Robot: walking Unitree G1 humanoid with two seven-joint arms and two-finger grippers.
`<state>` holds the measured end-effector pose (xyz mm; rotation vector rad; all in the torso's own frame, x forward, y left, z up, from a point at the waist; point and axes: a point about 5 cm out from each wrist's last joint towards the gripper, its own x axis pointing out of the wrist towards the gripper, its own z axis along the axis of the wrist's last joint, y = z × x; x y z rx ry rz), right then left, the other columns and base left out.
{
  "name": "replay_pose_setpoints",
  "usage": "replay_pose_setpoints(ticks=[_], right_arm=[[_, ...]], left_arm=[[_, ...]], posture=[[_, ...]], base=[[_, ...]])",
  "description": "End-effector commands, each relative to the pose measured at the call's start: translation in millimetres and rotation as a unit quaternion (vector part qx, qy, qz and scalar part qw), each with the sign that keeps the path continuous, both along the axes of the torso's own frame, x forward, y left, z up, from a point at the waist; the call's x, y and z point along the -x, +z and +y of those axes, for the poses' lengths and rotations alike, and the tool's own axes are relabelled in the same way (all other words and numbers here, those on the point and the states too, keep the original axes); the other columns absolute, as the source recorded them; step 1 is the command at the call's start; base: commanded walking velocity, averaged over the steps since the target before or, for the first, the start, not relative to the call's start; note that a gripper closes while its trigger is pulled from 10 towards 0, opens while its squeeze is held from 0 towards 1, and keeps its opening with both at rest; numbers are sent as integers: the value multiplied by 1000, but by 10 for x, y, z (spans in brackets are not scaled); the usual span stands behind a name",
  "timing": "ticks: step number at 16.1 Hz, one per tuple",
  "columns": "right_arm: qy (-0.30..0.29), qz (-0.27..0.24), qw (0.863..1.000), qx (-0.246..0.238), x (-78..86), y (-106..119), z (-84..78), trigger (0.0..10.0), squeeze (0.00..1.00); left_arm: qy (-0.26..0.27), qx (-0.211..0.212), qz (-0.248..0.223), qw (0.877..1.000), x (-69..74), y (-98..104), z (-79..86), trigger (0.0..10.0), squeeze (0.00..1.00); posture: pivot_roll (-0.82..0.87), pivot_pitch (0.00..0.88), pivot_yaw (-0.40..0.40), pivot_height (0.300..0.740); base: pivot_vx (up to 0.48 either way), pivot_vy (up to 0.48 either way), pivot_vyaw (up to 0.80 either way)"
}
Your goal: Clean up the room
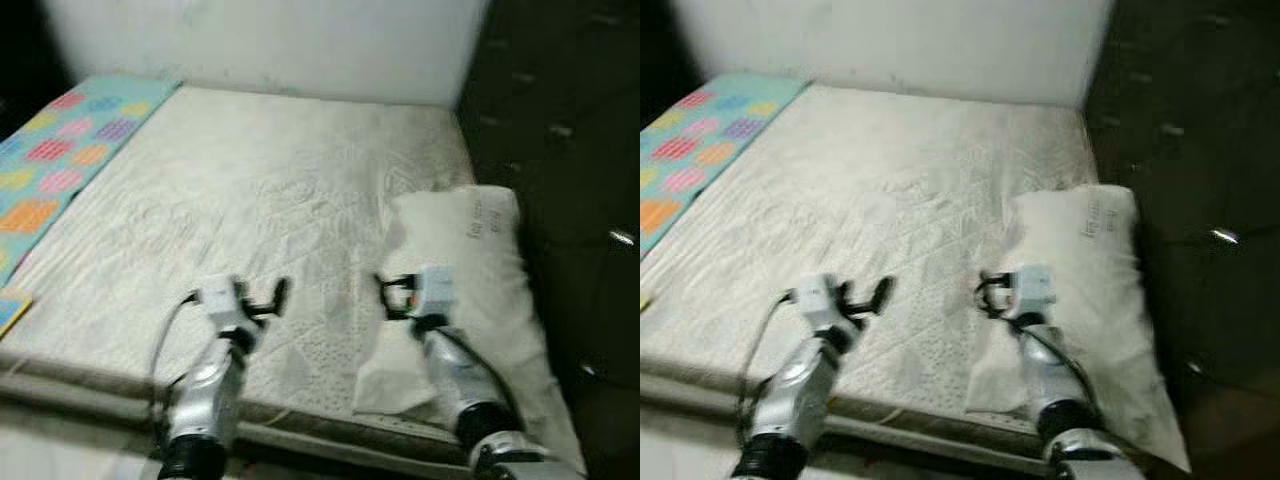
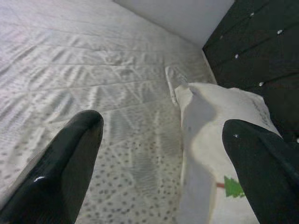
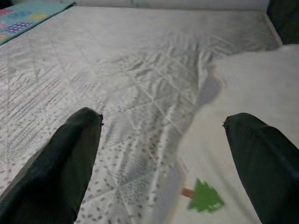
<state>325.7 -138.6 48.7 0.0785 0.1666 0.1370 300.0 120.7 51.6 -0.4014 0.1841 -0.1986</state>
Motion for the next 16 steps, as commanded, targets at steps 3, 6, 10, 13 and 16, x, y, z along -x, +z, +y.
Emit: replay_pose_setpoints(ticks=[3, 6, 10, 13, 16], right_arm=[[18, -7, 1000, -7, -31, 52, 143, 10000, 0], [17, -5, 1000, -8, -30, 48, 144, 10000, 0], [18, -3, 1000, -9, -28, 45, 149, 10000, 0], [19, -2, 1000, -9, -27, 43, 154, 10000, 0], [20, -2, 1000, -10, -25, 40, 153, 10000, 0]], left_arm=[[11, -11, 3, 1000, 1, 0, 108, 10000, 0], [11, -12, 3, 1000, 3, 5, 107, 10000, 0], [11, -12, 5, 1000, 7, 2, 112, 10000, 0], [10, -13, 7, 1000, 9, 4, 106, 10000, 0], [9, -14, 7, 1000, 14, 6, 99, 10000, 0]], posture=[[-101, 0, 9, 740], [-101, 0, 9, 740], [-98, 0, 8, 740], [-98, 0, 10, 740], [-96, 0, 9, 740]], base=[[0, 260, 0], [0, 262, -685], [0, 260, -441], [0, 0, 0], [0, 0, 0]])
